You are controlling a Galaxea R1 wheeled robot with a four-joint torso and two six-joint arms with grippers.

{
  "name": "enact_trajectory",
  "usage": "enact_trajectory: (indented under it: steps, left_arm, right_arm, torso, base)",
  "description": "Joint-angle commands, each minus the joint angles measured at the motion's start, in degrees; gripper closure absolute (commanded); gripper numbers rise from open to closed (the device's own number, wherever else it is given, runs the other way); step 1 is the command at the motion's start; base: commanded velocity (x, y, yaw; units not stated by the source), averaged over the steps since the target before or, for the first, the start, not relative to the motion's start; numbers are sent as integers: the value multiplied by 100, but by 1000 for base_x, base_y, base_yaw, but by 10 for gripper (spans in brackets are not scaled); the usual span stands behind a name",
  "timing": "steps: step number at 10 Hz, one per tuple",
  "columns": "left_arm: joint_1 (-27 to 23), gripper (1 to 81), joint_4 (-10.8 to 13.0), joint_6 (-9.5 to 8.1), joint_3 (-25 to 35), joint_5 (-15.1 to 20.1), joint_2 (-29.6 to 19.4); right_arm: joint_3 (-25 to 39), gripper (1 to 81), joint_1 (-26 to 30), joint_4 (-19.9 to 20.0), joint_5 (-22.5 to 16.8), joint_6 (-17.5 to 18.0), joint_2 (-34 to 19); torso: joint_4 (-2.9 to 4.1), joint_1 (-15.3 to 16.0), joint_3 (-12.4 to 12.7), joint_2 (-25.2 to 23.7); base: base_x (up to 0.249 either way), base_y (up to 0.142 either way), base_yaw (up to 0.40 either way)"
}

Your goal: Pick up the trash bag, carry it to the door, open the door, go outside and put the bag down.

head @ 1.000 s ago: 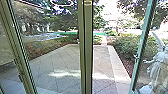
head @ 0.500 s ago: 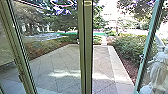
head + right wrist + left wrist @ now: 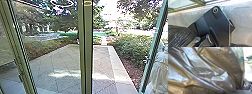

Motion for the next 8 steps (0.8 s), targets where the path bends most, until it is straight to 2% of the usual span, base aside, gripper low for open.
enact_trajectory:
  steps: [1, 2, 3, 4, 6, 7, 8]
  left_arm:
    - [-354, 811, 104, 25, 4, 286, 9]
    - [-354, 811, 104, 34, 4, 286, -17]
    - [-354, 811, 113, 34, 4, 286, -43]
    - [-354, 811, 113, 34, 4, 286, -61]
    - [-354, 811, 113, 69, 4, 286, -70]
    - [-363, 811, 113, 87, 4, 277, -79]
    - [-380, 811, 139, 78, 4, 277, -79]
  right_arm:
    - [-1008, 10, -159, 96, 2, -107, 933]
    - [-1123, 10, -203, 96, 2, -107, 1065]
    - [-1177, 10, -273, 96, 116, -142, 1155]
    - [-1177, 10, -343, 96, 319, -160, 1225]
    - [-1230, 10, -422, 96, 451, -160, 1365]
    - [-1343, 10, -440, 105, 520, -177, 1444]
    - [-1467, 10, -492, 105, 653, -177, 1524]
  torso:
    - [437, 0, 0, 0]
    - [532, 0, 0, 0]
    - [578, -2, 2, 0]
    - [722, -2, 2, 0]
    - [1105, -2, 2, 0]
    - [773, -2, 2, 0]
    - [955, -5, 2, -2]
  base:
    - [0, 0, 0]
    - [0, 0, 0]
    - [0, 0, 0]
    - [0, 0, 0]
    - [0, 0, 0]
    - [0, 0, 0]
    - [0, 0, 0]
